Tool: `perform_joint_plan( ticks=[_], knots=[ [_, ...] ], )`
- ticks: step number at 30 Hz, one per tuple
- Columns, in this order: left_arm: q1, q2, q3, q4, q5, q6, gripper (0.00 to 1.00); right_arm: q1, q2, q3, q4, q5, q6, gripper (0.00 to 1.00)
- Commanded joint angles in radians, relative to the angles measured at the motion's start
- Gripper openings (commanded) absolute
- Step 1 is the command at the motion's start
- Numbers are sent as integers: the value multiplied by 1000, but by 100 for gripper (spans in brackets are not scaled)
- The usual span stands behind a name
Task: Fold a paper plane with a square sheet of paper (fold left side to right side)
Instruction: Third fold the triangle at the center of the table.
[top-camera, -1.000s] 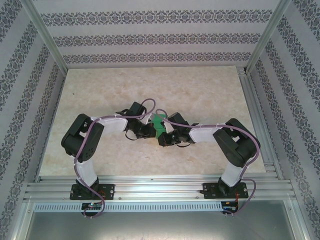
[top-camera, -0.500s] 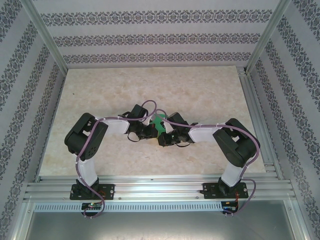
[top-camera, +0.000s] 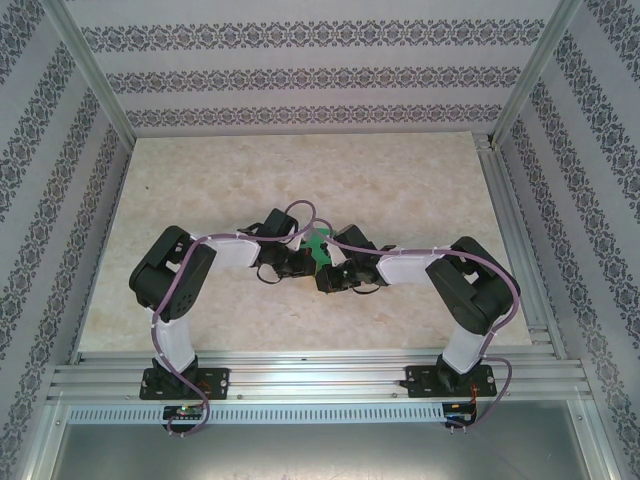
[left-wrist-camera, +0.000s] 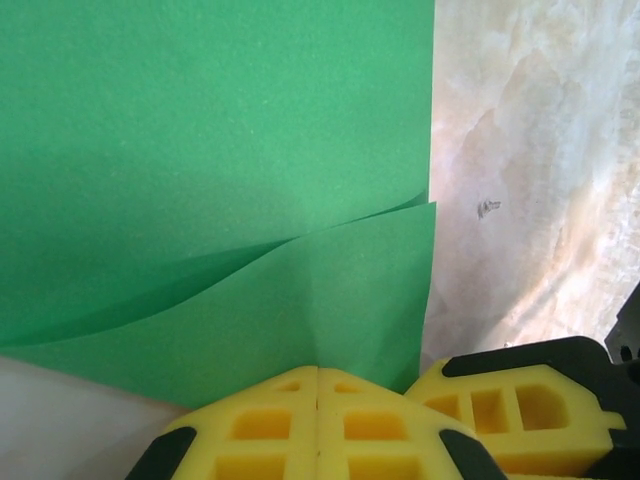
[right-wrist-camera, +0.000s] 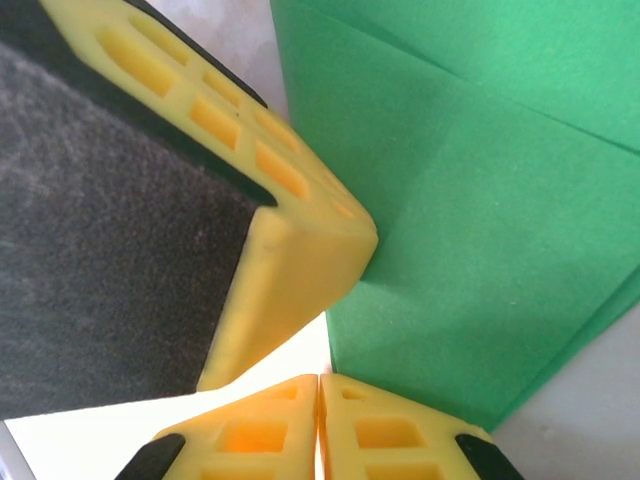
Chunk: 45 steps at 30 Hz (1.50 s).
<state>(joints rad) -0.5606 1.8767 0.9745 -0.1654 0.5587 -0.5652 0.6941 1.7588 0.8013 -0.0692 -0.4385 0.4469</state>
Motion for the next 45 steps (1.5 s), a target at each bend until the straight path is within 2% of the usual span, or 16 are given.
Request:
perform_joint_plan(
  ticks=[1, 9, 18, 22, 26, 31, 35, 39, 42, 45],
  knots=[
    [87, 25, 3, -73, -239, 64, 0, 18, 39, -51, -161, 71, -18, 10],
    [199, 39, 30, -66, -252, 101, 0, 18, 31, -56, -162, 72, -13, 10],
    [286, 107, 86, -40, -233, 108, 0, 18, 18, -53, -170, 72, -17, 10],
    [301, 69, 66, -33, -214, 115, 1, 19, 4, -40, -174, 72, -16, 11],
    [315, -22, 26, -30, -180, 106, 10, 18, -33, 18, -203, 75, -24, 13],
    [324, -140, -29, -22, -116, 61, 28, 8, -126, 121, -274, 102, -51, 26],
    [324, -178, -97, 67, 7, -37, 36, -21, -181, 160, -280, 96, -54, 33],
    [309, -160, -156, 185, 95, -138, 41, -35, -148, 179, -251, 78, -55, 33],
    [288, -125, -165, 239, 120, -178, 42, -28, -84, 202, -232, 55, -44, 25],
    [268, -97, -162, 261, 121, -194, 42, -26, -45, 208, -219, 69, -38, 21]
  ],
)
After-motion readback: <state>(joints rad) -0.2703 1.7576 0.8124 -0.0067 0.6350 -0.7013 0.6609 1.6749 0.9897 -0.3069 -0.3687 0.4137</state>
